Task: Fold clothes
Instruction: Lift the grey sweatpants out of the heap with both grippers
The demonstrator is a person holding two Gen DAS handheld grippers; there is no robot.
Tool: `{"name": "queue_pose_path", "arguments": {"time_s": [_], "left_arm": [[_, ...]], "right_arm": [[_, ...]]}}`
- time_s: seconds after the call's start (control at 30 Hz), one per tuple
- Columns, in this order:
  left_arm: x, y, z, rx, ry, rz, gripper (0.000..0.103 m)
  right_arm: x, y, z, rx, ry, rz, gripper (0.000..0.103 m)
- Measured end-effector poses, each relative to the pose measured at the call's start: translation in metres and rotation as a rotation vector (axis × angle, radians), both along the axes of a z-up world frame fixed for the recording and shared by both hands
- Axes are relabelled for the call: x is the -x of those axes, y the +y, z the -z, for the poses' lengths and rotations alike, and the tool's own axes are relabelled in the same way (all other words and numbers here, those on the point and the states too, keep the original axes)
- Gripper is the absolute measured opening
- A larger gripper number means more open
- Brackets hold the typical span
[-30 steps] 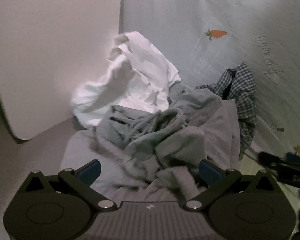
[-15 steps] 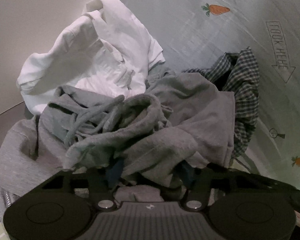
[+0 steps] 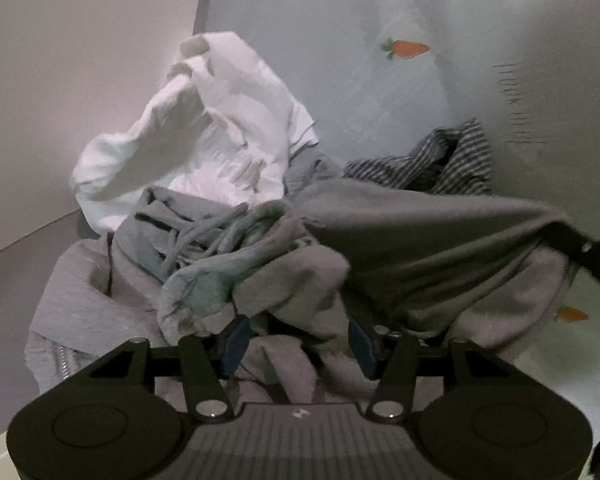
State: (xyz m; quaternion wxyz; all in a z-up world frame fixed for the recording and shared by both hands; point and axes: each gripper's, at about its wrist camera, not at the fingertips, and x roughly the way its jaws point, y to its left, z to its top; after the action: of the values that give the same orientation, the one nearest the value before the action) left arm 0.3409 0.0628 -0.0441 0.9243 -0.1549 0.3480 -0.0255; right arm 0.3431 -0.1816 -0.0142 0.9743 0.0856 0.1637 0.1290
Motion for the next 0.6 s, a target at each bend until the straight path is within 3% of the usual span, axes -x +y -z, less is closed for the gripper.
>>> {"name": "queue_pose_path", "arguments": {"time_s": [0.3,0.5,0.6], "left_arm": [[0.070,-0.027,-0.049,0.025,-0.080,0.060,0.055],[0.128,-0.055,-0.075,0.046,-0.120,0.142,0.055],[0.157,-0.071,-0.080,0.052,-0.122,0.190,0.056]], "right_arm": [[0.080,-0.024,-0.088,-0.056,-0.203,0.027,0.003],[0.167,-0.056,-0.134,-0.063,-0.335,0.086,0.003],[0.216,-0.077,-0.140,-0.064,-0.343,0.123,0.003]]}}
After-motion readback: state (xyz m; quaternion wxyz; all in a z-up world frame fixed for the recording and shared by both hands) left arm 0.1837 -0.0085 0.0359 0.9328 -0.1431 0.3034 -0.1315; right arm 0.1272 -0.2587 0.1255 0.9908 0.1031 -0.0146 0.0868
